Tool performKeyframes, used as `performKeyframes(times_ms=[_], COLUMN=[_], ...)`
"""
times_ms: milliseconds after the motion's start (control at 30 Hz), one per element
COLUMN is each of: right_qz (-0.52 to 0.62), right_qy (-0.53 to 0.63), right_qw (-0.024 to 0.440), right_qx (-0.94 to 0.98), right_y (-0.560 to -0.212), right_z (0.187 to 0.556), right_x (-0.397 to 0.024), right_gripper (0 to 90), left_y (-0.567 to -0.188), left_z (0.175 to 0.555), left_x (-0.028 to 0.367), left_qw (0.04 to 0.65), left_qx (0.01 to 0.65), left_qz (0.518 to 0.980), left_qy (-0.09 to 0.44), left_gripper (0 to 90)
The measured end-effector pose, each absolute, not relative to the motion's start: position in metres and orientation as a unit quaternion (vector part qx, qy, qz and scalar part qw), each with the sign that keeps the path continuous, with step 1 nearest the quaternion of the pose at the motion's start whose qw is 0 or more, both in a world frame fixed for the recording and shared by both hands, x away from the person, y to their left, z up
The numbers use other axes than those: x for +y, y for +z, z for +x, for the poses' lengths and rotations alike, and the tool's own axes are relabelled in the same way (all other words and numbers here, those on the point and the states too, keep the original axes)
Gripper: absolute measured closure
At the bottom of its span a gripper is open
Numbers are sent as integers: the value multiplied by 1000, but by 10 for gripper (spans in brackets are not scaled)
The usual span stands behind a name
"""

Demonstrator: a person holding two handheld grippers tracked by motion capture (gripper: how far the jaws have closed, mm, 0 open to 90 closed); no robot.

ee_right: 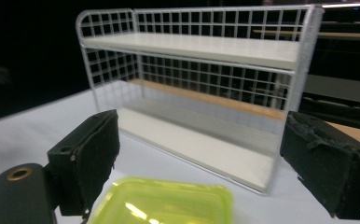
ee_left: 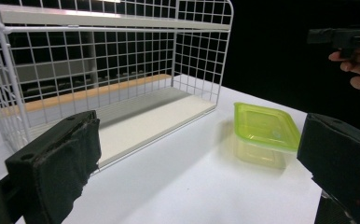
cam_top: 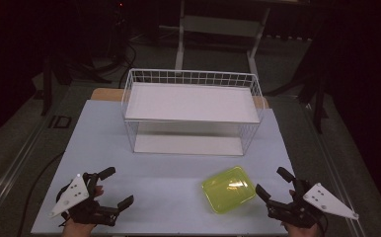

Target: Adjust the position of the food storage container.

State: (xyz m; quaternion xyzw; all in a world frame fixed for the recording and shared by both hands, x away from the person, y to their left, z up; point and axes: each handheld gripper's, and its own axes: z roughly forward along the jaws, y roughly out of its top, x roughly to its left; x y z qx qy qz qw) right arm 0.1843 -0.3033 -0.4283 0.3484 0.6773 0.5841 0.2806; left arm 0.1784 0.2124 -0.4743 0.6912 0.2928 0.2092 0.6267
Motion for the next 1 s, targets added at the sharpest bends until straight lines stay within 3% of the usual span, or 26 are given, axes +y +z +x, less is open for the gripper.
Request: performKeyframes(times_ms=[100,300,567,867,1000], right_qz=[362,334,315,280,250], right_qy=[575,556,501,452,428], right_qw=[281,218,157,110,95], right_qx=[678,729,791,840,863], right_y=[-427,-431,-451,-473,-483], right_z=[184,188,189,186,189], right_x=[-299,-292,-286,-270,-265], right_gripper=[122,165,447,896,900], left_y=[-473,-474,-476,-476,-476], left_z=[177,177,180,180,180], left_x=[211,205,195,191,192], left_qw=[631,631,627,626,626], left_qx=[291,288,280,279,276], left_qz=[687,690,698,697,696], left_qy=[214,208,201,211,219], left_gripper=[3,2,2,3,3])
